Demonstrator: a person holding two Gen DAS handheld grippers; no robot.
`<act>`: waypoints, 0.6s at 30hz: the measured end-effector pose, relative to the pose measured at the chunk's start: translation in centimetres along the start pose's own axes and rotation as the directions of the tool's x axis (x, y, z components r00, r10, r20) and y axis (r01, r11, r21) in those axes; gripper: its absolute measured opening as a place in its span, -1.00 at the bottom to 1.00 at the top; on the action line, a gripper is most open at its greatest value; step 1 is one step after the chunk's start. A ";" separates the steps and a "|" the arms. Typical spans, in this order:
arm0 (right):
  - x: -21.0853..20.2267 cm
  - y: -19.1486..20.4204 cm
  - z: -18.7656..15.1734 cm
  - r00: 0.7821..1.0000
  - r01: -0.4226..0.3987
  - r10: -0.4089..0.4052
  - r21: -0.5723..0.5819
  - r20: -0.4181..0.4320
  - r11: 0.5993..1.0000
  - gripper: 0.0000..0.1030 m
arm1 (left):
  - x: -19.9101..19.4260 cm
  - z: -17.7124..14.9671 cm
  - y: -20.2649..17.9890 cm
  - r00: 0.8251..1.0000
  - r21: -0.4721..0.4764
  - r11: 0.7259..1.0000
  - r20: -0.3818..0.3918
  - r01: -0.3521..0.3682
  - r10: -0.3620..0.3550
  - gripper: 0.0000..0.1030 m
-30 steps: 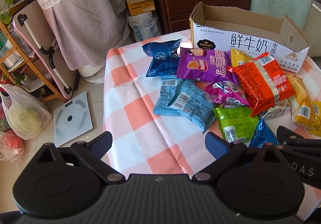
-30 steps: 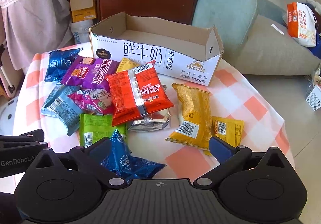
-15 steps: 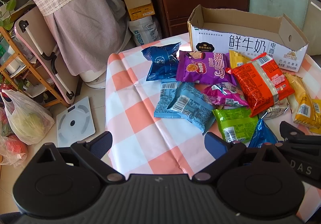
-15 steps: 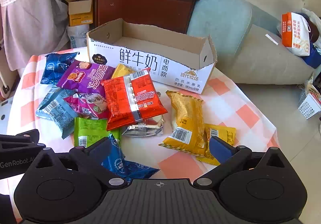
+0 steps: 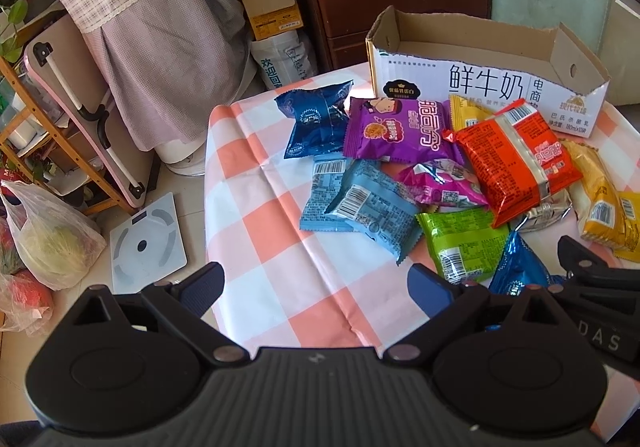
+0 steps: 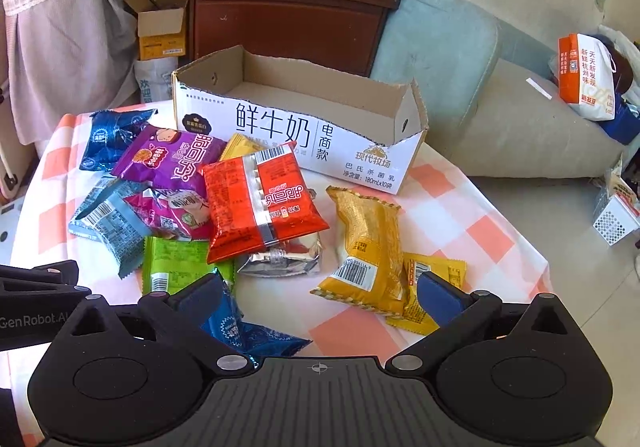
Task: Organize snacks
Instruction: 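Move both tools over the snack pile toward the packets, then grasp the blue foil packet with the left tool while the right tool grasps the yellow packet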
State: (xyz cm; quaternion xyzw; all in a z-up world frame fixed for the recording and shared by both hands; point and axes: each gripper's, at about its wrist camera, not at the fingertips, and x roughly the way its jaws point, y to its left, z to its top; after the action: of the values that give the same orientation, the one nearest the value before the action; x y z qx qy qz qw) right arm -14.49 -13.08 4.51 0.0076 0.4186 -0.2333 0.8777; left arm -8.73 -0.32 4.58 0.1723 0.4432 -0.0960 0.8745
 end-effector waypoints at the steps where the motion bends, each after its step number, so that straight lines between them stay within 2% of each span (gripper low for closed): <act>1: 0.0 -0.1 0.0 1.000 0.000 0.000 -0.001 -0.003 1.000 1.00 | 0.0 0.0 -0.1 1.000 0.001 1.000 -0.001 0.000 0.000 0.89; 13: 0.6 -0.8 -0.3 0.999 -0.003 0.002 -0.013 -0.045 1.000 1.00 | 0.1 -0.4 -0.9 1.000 0.022 1.000 -0.010 0.011 -0.011 0.89; 18: 0.6 -1.3 -0.6 0.999 -0.014 0.013 -0.023 -0.048 1.000 1.00 | 0.2 -0.5 -1.1 0.999 0.024 0.999 -0.020 0.037 -0.037 0.89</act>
State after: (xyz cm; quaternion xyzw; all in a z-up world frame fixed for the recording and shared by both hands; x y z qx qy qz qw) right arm -15.13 -14.38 3.90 0.0058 0.4420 -0.2222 0.8690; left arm -9.32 -1.16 3.89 0.1755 0.4535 -0.1158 0.8661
